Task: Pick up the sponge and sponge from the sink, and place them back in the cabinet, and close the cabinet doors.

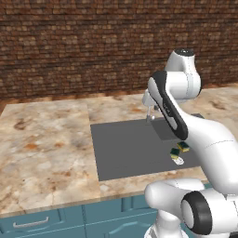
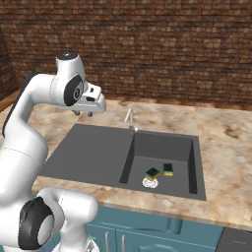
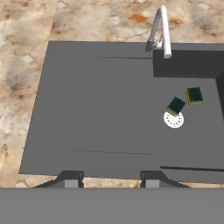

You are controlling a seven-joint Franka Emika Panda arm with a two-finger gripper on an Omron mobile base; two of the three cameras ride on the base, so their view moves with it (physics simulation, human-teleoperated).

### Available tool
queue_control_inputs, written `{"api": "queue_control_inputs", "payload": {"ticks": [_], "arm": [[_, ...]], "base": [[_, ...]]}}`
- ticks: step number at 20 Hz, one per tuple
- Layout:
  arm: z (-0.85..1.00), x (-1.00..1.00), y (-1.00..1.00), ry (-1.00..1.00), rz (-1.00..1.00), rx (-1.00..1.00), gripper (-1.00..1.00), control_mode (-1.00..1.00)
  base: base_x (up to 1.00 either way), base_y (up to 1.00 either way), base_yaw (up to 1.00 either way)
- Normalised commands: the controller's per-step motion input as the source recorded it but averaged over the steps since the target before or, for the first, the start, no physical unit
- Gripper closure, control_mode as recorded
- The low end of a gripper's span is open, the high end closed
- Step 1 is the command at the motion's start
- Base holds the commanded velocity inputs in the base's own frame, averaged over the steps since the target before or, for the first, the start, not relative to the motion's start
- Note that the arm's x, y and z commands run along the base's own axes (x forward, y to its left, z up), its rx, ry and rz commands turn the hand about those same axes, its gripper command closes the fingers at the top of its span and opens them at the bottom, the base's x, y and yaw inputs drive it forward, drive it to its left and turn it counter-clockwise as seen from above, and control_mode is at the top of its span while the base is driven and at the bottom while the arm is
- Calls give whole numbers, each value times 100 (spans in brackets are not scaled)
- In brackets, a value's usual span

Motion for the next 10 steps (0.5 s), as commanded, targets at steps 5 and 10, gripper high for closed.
{"api": "queue_control_inputs", "payload": {"ticks": [5,10], "arm": [[0,0,-20,0,0,0,-100,-100],[0,0,-44,0,0,1,-100,-100]], "base": [[0,0,0],[0,0,0]]}}
